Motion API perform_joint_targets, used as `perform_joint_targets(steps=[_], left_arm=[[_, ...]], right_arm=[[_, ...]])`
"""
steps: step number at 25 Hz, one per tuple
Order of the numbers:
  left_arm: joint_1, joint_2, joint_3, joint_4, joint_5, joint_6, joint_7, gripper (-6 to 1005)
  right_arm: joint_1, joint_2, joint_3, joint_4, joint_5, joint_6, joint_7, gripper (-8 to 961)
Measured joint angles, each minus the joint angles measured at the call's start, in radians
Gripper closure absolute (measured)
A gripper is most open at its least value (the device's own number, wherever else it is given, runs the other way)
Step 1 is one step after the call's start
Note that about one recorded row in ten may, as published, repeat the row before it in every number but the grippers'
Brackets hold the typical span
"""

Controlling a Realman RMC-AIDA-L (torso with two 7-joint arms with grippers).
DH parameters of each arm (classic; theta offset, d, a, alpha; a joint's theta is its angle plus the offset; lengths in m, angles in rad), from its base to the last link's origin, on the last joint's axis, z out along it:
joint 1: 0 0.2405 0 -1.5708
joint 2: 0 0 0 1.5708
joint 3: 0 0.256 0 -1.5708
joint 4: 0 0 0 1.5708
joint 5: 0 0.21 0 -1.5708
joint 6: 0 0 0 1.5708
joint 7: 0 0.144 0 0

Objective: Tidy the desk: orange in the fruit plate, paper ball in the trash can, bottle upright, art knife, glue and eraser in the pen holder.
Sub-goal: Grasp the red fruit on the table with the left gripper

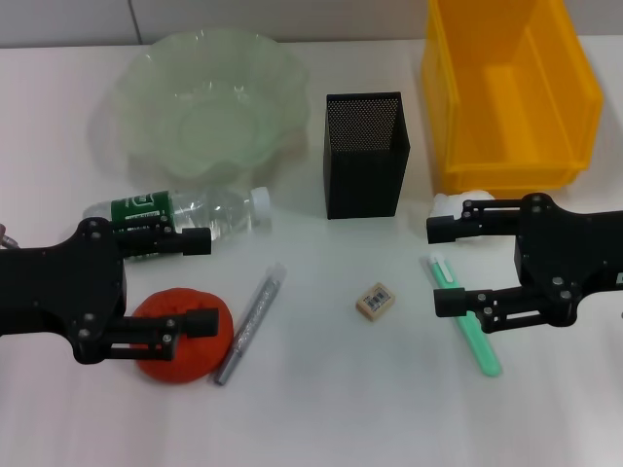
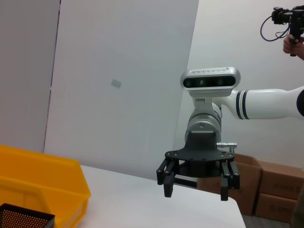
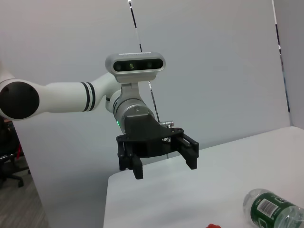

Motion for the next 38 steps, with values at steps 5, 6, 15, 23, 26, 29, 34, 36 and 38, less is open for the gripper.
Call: perform_joint_targets(steps=[5, 6, 15, 23, 26, 29, 34, 36, 38], left_arm=[[0.0, -0.001, 0.0, 0.0, 0.0, -0.002, 0.0, 216], [0.0, -0.001, 0.0, 0.0, 0.0, -0.002, 0.0, 216], [0.004, -0.014, 0.0, -0.064, 0.0, -0.035, 0.093, 215], [0.01, -0.01, -0.002, -0.212, 0.032, -0.179, 0.192, 215], [0.013, -0.014, -0.002, -0.229, 0.04, -0.215, 0.206, 215], [0.015, -0.017, -0.002, -0.259, 0.042, -0.246, 0.238, 216], [0.019, -0.017, -0.003, -0.312, 0.042, -0.281, 0.301, 216], [0.021, -0.017, -0.003, -0.317, 0.042, -0.291, 0.307, 215], [0.03, -0.017, -0.003, -0.326, 0.043, -0.313, 0.314, 215]], right_arm=[[0.0, 0.001, 0.0, 0.001, 0.0, 0.0, 0.0, 188], [0.0, 0.001, 0.0, 0.001, 0.0, 0.0, 0.0, 188], [-0.001, 0.002, 0.0, 0.046, 0.0, 0.009, -0.022, 190], [-0.019, -0.001, 0.001, 0.096, 0.0, 0.036, -0.072, 188], [-0.026, -0.001, 0.007, 0.12, 0.0, 0.038, -0.098, 189], [-0.026, -0.001, 0.009, 0.146, 0.0, 0.039, -0.118, 190], [-0.024, -0.001, 0.006, 0.193, 0.0, 0.064, -0.154, 190], [-0.022, -0.001, 0.003, 0.209, 0.0, 0.073, -0.163, 189], [-0.02, 0.0, 0.002, 0.224, 0.0, 0.076, -0.172, 189]])
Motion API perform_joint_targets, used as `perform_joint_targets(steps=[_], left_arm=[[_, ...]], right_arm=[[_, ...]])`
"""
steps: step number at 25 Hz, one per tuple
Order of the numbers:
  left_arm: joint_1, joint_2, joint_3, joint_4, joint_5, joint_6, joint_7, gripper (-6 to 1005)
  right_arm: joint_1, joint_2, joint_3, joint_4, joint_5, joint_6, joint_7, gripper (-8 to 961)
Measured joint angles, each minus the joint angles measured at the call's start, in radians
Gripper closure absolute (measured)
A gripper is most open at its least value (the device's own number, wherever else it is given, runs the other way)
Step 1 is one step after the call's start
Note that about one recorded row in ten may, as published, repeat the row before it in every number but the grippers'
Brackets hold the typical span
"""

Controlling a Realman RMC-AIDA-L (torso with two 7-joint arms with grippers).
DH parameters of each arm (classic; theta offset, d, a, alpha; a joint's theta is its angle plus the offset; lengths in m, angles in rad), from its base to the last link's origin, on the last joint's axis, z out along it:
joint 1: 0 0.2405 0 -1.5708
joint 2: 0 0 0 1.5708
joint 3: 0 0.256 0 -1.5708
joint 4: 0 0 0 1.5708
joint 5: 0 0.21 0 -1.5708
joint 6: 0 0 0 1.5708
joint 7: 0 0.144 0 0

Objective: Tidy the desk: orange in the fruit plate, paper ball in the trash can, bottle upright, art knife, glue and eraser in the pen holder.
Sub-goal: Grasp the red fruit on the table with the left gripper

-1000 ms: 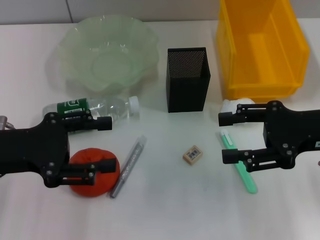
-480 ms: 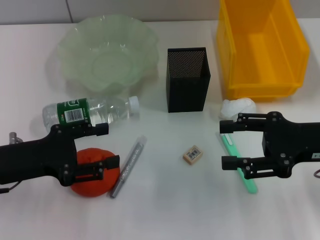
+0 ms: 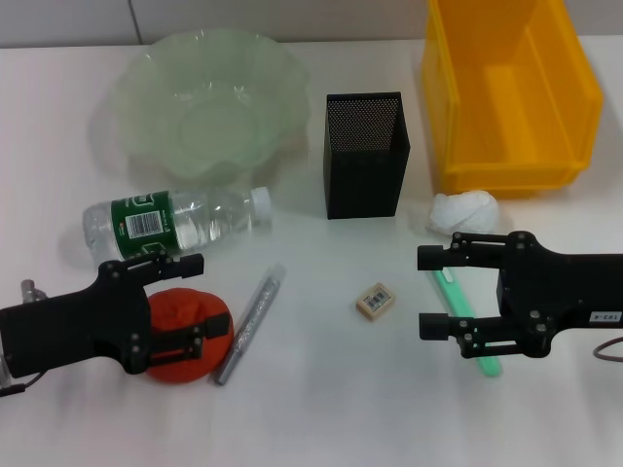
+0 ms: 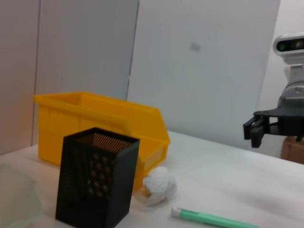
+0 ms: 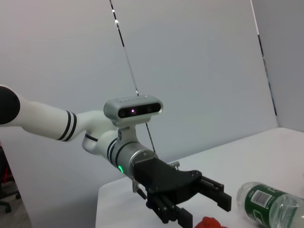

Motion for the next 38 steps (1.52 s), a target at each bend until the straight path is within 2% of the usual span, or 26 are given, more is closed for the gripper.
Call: perform_joint_targets(steps=[14, 16, 38], left_arm=[[0.035, 0.003, -0.004, -0.015, -0.001, -0.059, 0.06, 216], [0.04, 0.001, -0.014, -0.022, -0.001, -0.107, 0.074, 217], [0.043, -0.002, -0.014, -0.084, -0.009, -0.222, 0.113, 247]], right_arm=[[0.014, 0.002, -0.002, 0.054, 0.005, 0.034, -0.011, 188], [0.017, 0.002, -0.002, 0.059, 0.005, 0.036, -0.012, 188], [0.041, 0.001, -0.003, 0.1, 0.008, 0.038, -0.037, 190]])
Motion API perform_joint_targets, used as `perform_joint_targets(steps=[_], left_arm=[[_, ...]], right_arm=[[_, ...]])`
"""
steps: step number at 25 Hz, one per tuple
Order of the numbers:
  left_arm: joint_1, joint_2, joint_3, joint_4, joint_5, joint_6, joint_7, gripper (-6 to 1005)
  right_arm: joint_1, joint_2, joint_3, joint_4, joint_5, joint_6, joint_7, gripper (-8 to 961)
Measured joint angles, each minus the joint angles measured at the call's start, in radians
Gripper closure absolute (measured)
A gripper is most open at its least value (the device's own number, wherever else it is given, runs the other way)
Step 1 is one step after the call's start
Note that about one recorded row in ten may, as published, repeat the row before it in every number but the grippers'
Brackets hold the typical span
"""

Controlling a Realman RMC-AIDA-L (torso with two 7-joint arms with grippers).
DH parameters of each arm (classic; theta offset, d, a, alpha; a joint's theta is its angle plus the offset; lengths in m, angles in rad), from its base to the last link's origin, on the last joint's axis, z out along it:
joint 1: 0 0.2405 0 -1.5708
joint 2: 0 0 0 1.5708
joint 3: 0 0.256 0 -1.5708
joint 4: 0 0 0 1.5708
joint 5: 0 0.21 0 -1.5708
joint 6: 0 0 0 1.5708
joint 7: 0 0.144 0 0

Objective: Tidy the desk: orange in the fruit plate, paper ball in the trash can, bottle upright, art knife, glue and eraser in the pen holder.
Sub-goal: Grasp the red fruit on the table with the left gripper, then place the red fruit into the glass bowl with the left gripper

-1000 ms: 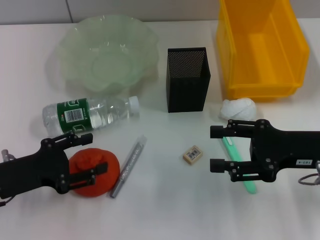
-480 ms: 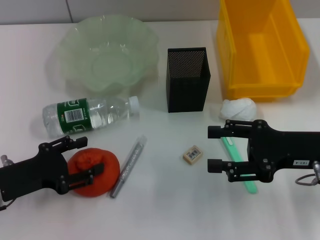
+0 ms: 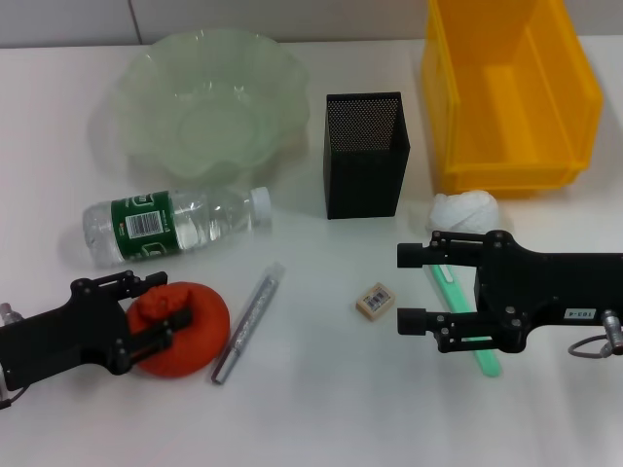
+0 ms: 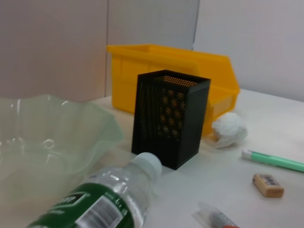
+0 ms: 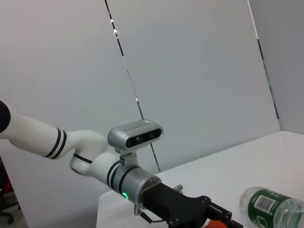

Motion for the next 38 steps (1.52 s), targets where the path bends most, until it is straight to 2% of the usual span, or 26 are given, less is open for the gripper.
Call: perform_joint_targets(steps=[1, 8, 12, 15, 21, 24, 28, 33, 34, 35, 37, 38], left_arm=[[0.0, 0.0, -0.001, -0.001, 0.0, -0.004, -0.003, 248], [-0.001, 0.0, -0.025, -0.012, -0.003, 0.004, -0.026, 493], [-0.002, 0.001, -0.028, -0.002, -0.004, 0.06, -0.058, 663], [-0.009, 0.001, -0.05, 0.004, -0.005, 0.116, -0.068, 747], [-0.061, 0.0, -0.133, 0.039, -0.044, 0.31, -0.104, 796], [-0.114, 0.001, -0.15, 0.057, -0.085, 0.323, -0.126, 821], [-0.195, 0.0, -0.155, 0.081, -0.104, 0.225, -0.162, 848], [-0.293, -0.006, -0.168, 0.069, -0.149, -0.048, -0.185, 862], [-0.326, -0.008, -0.163, 0.049, -0.172, -0.158, -0.182, 860], [-0.326, -0.008, -0.163, 0.049, -0.172, -0.158, -0.182, 858], [-0.371, -0.009, -0.154, 0.011, -0.181, -0.279, -0.174, 854], [-0.371, -0.009, -0.154, 0.011, -0.181, -0.279, -0.174, 852]], right_arm=[[0.0, 0.0, 0.0, 0.0, 0.0, -0.001, 0.0, 190], [0.0, 0.001, 0.0, 0.0, 0.0, -0.002, 0.0, 190], [-0.001, 0.002, 0.0, 0.001, 0.0, -0.001, 0.0, 189], [0.001, 0.002, 0.0, 0.011, 0.0, 0.0, -0.001, 189], [0.003, 0.003, 0.005, 0.039, 0.0, 0.0, -0.008, 189], [0.005, 0.003, 0.01, 0.079, 0.001, 0.0, -0.036, 189], [0.011, 0.003, 0.011, 0.112, 0.002, 0.0, -0.053, 188], [0.013, 0.003, 0.011, 0.143, 0.003, 0.0, -0.058, 188], [0.011, 0.004, 0.011, 0.153, 0.005, -0.001, -0.067, 188], [0.011, 0.004, 0.011, 0.153, 0.005, -0.001, -0.067, 188], [0.008, 0.005, 0.012, 0.164, 0.011, -0.005, -0.076, 188], [0.008, 0.005, 0.012, 0.164, 0.011, -0.005, -0.076, 188]])
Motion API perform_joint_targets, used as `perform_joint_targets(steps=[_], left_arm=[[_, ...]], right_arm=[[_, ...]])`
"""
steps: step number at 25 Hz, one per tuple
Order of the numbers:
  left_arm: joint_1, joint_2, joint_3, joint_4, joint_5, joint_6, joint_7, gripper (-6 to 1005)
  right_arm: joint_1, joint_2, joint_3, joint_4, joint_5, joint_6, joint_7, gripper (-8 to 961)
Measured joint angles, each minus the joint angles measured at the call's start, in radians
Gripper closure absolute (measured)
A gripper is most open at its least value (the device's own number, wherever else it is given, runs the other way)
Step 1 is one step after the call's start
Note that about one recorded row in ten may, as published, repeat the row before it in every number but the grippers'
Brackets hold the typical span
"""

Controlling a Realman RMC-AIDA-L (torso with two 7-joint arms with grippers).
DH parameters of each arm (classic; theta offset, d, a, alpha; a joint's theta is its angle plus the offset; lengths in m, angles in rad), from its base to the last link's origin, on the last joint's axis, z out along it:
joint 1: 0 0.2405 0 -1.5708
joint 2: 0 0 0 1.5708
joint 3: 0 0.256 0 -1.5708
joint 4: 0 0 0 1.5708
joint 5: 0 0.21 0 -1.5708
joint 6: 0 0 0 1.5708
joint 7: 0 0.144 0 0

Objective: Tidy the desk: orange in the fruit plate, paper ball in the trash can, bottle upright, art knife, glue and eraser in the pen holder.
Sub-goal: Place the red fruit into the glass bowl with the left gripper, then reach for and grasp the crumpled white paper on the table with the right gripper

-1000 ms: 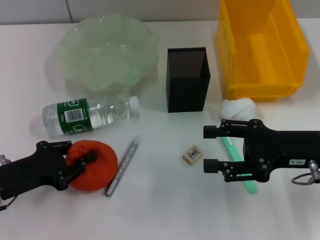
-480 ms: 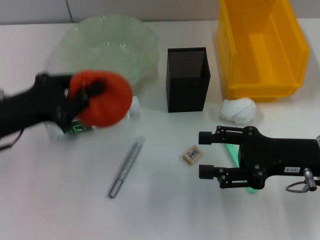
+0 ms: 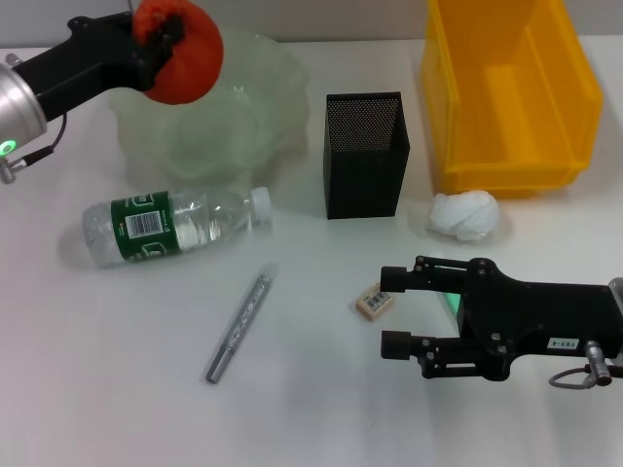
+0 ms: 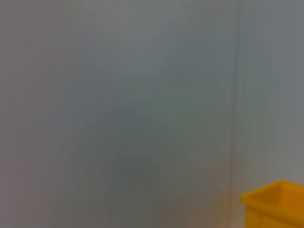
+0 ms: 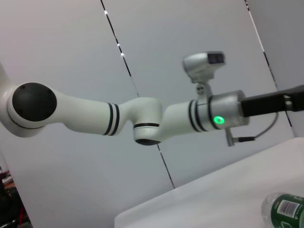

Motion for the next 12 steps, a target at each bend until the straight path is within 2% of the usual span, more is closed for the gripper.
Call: perform_joint_targets(steps=[1, 4, 7, 12], left_arm=[[-0.019, 0.0, 0.011, -0.019, 0.0, -0.059, 0.007, 850], [-0.039, -0.001, 0.045, -0.044, -0.004, -0.127, 0.03, 844], [-0.046, -0.001, 0.066, -0.055, -0.005, -0.139, 0.042, 693], [-0.049, -0.004, 0.091, -0.061, -0.008, -0.157, 0.058, 610]], right_arm=[[-0.001, 0.0, 0.0, 0.003, 0.002, -0.002, -0.001, 189], [-0.002, -0.001, 0.0, 0.006, 0.005, -0.004, -0.003, 189], [-0.002, -0.001, 0.0, 0.006, 0.005, -0.004, -0.003, 189], [0.001, -0.001, 0.0, 0.006, 0.006, -0.005, -0.003, 189]])
